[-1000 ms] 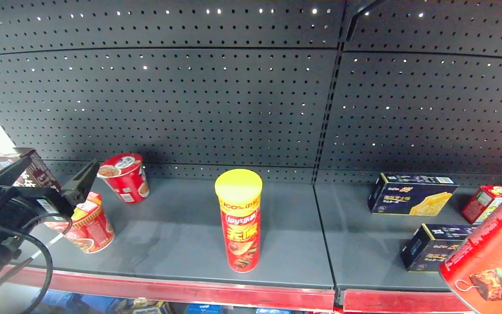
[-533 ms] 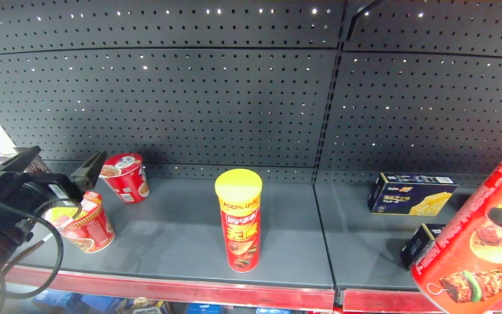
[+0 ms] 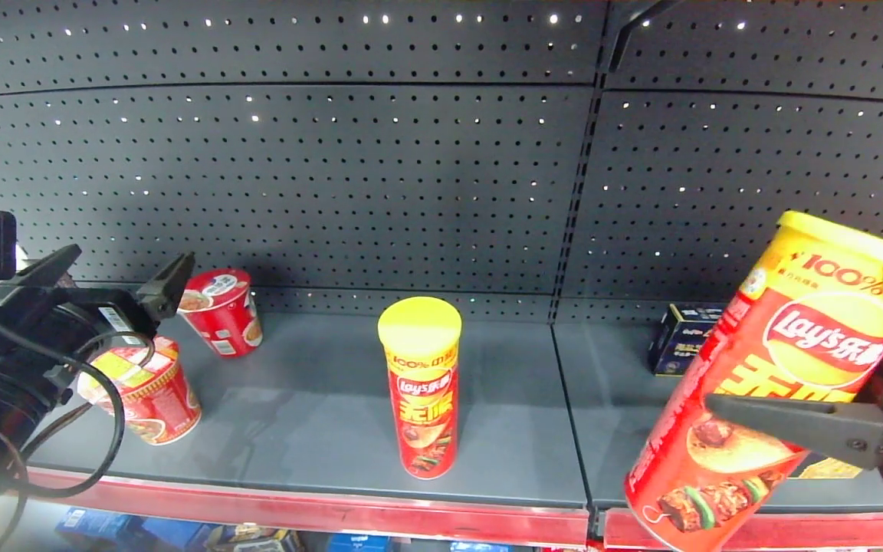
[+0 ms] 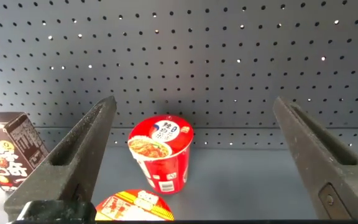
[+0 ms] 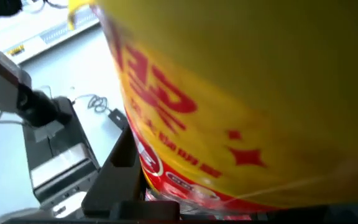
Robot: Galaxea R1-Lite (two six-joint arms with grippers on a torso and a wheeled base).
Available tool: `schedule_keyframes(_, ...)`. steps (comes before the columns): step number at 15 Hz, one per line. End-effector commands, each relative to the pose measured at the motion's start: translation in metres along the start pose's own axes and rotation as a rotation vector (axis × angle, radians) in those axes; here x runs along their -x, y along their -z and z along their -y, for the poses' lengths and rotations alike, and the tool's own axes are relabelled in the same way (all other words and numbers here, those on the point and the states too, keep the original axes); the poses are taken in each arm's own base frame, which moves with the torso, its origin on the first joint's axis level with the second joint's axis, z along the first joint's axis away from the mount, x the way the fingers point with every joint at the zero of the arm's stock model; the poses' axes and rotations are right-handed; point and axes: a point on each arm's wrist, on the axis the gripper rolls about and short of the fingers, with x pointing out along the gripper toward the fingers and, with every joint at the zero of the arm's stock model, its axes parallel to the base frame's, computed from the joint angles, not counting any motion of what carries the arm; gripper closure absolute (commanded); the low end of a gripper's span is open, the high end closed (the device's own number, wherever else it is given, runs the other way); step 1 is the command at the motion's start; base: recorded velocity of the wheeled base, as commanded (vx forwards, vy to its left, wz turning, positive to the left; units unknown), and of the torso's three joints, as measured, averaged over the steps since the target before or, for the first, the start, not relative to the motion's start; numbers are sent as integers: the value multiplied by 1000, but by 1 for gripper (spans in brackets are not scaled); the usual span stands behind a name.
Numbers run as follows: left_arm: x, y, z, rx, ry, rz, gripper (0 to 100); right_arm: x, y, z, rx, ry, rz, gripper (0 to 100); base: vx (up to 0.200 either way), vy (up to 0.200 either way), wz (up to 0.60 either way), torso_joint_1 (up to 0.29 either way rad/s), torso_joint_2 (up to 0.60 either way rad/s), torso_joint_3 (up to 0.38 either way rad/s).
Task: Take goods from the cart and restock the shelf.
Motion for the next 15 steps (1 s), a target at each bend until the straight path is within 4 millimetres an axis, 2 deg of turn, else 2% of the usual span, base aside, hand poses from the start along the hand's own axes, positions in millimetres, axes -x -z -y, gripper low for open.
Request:
schedule_keyframes(1,-2,0,0,0,1,0,0,-15,23,3,19,-27,-79,100,0,0,0,0,0,0)
schedule_keyframes(2,-4,0,0,1,1,5,0,-20,34,5,36,-37,-111,100,0,0,0,0,0,0)
schedule_keyframes(3,-6,0,1,1,1,5,0,-24,36,7,39,-39,-120,100,0,0,0,0,0,0)
schedule_keyframes(4,-11,0,1,-1,0,8,0,-40,37,17,38,-35,-126,100,0,0,0,0,0,0)
schedule_keyframes(7,-22,-1,2,-29,1,20,0,-71,37,35,72,-24,-61,100,0,0,0,0,0,0)
schedule_keyframes(10,-28,-4,2,-27,0,38,0,-78,43,38,57,-31,-86,100,0,0,0,0,0,0)
schedule_keyframes(12,-28,-4,2,-32,-2,40,0,-91,49,45,36,-34,-108,100,0,0,0,0,0,0)
schedule_keyframes(15,-28,-4,2,-32,-2,43,0,-113,39,64,69,-7,-56,100,0,0,0,0,0,0)
